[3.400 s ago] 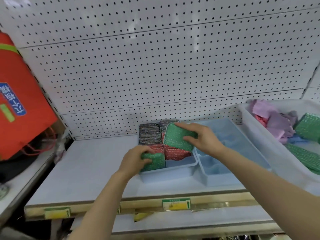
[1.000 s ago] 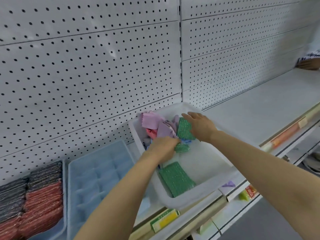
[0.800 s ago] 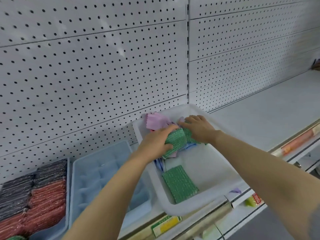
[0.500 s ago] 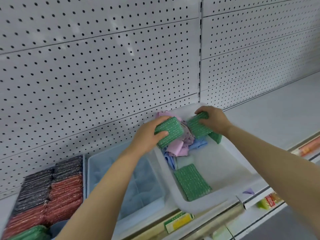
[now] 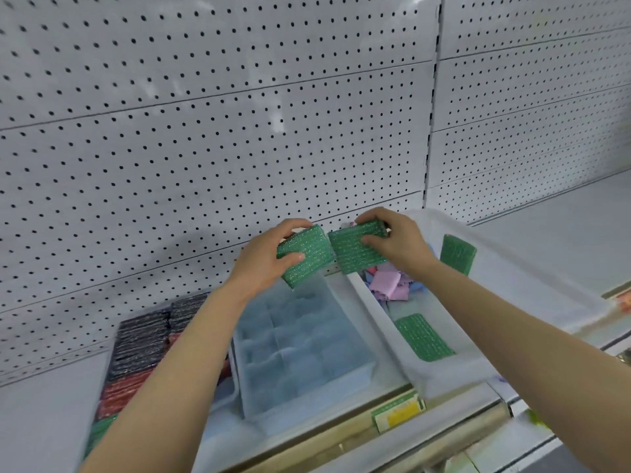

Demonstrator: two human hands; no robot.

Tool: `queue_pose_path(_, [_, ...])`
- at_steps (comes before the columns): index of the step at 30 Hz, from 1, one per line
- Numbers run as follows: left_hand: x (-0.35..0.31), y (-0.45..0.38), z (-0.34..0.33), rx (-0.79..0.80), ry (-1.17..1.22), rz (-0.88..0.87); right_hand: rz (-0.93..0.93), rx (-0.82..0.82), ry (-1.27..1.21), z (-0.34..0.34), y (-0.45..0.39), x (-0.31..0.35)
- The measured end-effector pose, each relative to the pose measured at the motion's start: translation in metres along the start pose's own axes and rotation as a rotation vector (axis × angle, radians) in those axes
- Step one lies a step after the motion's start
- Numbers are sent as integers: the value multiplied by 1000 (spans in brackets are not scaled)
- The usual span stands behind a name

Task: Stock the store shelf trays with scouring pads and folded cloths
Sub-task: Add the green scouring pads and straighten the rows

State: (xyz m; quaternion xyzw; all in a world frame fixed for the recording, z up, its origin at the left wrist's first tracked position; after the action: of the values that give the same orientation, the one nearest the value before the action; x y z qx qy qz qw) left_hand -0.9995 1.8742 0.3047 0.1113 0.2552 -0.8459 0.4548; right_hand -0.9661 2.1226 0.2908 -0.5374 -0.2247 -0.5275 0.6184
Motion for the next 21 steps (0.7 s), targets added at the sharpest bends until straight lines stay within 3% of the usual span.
queue_pose_path(12, [108, 160, 109, -4, -62, 249, 22, 195, -161, -163, 52, 62])
queue_pose_path(18, [147, 228, 113, 146, 4, 350, 6, 349, -188, -222, 83, 78])
queue_pose_path(21, [159, 246, 103, 199, -94, 339, 6, 390, -162, -237, 94, 80])
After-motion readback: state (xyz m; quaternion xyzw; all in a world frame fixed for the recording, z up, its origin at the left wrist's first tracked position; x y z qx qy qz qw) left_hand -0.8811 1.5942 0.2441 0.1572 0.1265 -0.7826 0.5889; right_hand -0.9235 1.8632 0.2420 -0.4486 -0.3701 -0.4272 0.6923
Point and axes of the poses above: each hand's wrist, its own y-axis away from the middle knuckle, its own z-axis out of the back of the hand, x = y × z, the point moved 2 cm from there along -y, towards the middle knuckle, and after that the axes turned 10 degrees about -y, right-handed, at the moved point
